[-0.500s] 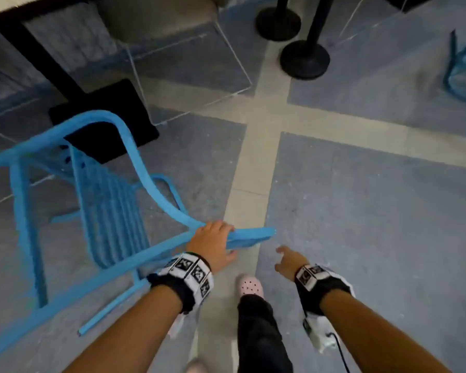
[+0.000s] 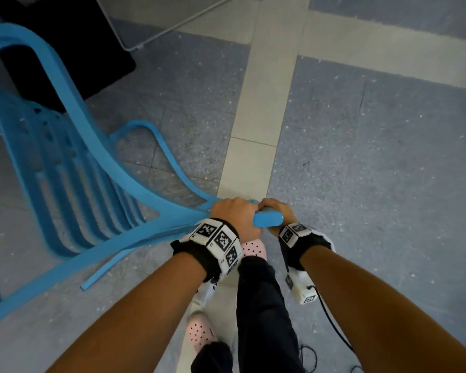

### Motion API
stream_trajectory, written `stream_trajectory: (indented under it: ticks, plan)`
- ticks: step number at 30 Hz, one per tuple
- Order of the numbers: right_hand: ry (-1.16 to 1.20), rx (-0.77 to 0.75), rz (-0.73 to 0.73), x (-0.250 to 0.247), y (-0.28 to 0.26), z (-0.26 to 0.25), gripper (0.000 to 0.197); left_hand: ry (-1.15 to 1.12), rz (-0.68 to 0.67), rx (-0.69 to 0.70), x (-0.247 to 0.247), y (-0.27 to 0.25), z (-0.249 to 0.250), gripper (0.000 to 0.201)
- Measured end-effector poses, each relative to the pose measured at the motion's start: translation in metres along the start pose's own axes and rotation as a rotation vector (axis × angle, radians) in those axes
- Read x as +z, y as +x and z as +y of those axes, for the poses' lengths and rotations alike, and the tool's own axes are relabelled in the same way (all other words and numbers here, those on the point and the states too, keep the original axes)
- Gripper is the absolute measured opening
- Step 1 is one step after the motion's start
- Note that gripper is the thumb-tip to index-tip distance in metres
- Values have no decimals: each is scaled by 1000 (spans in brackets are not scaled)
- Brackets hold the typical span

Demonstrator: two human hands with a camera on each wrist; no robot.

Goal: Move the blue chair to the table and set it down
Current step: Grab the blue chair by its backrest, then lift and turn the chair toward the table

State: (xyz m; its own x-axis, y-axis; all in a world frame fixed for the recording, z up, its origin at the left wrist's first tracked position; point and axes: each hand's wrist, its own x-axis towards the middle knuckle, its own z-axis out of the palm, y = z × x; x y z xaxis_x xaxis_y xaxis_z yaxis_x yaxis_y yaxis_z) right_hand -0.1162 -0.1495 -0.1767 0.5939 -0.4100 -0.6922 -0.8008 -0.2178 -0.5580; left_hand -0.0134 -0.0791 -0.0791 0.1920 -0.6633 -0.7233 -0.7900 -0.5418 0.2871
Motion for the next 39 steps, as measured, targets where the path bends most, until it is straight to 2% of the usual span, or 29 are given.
stream_trajectory:
  ticks: [3,6,7,9,10,12,15,16,18,21,22,26,27,30,33,36,37,39]
  plan:
    - [77,-49,-24,2,-19,-17,12,-18,10,-25,-9,-23,-6,20]
    - [64,-180,-67,-4,-46,-57,39,-17,67,-49,-35,-67,-19,17]
    - [43,-224,-58,-8,-56,-75,40,-22,96,-62,-48,-85,-24,17]
    - [-36,-275,-72,-17,-79,-118,21,-38,174,-104,-75,-124,-34,15]
    - [-71,-294,-72,-21,-90,-143,19,-61,218,-128,-90,-144,-41,17]
    - [-155,-342,-60,-24,-118,-189,29,-94,290,-180,-114,-189,-57,32]
    - [-323,-467,-30,-14,-167,-255,34,-115,436,-197,-133,-264,-89,20]
    - [-382,-510,-19,-6,-184,-274,35,-148,479,-196,-134,-290,-101,29]
    - [-490,-583,-4,13,-220,-307,34,-244,557,-174,-125,-342,-126,39]
    - [-634,-684,5,49,-272,-347,34,-337,653,-151,-97,-411,-161,10]
    - [-689,-720,5,63,-289,-358,34,-355,676,-141,-84,-432,-171,10]
    - [-861,-848,-20,121,-341,-398,32,-406,833,-95,-34,-507,-212,44]
    - [-884,-881,-16,135,-351,-409,30,-421,876,-100,-26,-526,-223,47]
    - [-898,-986,-47,176,-377,-439,27,-470,877,-153,-5,-580,-254,36]
    - [-722,-1079,-130,217,-389,-456,15,-454,904,-226,15,-624,-288,43]
    - [-499,-1026,-171,250,-385,-450,18,-466,895,-378,32,-662,-314,28]
    - [-482,-980,-139,255,-379,-442,17,-458,899,-433,38,-674,-322,28]
    - [-525,-811,-52,252,-362,-421,28,-406,900,-512,48,-698,-333,28]
